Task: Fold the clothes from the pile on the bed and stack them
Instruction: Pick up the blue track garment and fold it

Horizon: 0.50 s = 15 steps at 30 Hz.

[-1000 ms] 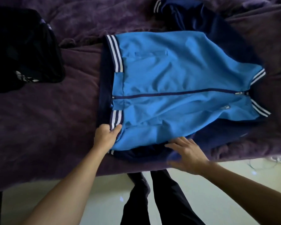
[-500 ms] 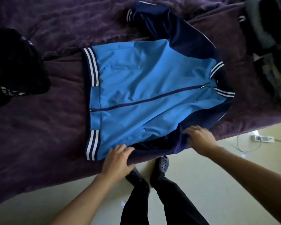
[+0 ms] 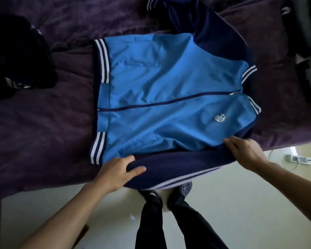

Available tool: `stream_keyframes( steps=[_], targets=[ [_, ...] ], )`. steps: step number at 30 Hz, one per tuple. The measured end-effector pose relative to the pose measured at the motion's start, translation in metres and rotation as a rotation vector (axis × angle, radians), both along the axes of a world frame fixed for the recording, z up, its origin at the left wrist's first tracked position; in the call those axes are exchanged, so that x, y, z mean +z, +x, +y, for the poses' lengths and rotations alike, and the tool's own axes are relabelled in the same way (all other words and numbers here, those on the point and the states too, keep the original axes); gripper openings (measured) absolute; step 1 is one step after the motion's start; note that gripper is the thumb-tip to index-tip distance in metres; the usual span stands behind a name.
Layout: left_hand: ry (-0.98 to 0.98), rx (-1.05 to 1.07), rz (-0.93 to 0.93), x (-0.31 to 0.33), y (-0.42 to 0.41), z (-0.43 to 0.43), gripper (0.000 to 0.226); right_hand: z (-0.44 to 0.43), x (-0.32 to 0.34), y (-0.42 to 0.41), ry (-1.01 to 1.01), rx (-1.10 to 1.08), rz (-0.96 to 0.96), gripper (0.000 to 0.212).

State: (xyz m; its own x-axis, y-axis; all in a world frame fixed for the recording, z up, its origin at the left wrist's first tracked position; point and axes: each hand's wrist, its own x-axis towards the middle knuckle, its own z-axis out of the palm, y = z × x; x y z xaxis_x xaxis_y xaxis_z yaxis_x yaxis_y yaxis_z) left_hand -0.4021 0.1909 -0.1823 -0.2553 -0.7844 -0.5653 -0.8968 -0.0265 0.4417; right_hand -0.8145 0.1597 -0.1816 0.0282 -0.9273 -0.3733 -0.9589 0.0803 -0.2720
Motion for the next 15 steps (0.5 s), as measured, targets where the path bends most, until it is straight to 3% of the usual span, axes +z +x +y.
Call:
stream_keyframes(
  steps=[2, 6, 8, 11, 13, 15],
  targets=[
    [0.099, -0.073, -0.076, 0.017, 0.013, -0.014, 0.062, -0.022, 0.014, -0.016, -0.048, -0.037, -0.010, 0.035],
    [0.207, -0.168, -0.342, 0.043, 0.042, -0.049, 0.035, -0.066, 0.026, -0.038, -0.108, 0.061, 0.015, 0.036],
    [0.168, -0.023, -0.293, 0.045, 0.056, -0.070, 0.026, -0.089, 0.027, -0.046, -0.140, 0.047, 0.006, 0.037],
    [-0.052, 0.336, -0.129, 0.032, 0.066, -0.102, 0.016, -0.116, 0.016, -0.044, -0.219, -0.029, 0.032, 0.033],
    [-0.148, 0.452, -0.169, 0.013, 0.062, -0.120, 0.037, -0.118, 0.003, -0.020, -0.219, 0.036, -0.027, 0.029],
    [-0.068, 0.431, -0.299, -0.007, 0.054, -0.125, 0.064, -0.106, -0.016, 0.014, -0.034, 0.185, -0.069, 0.050]
  ],
)
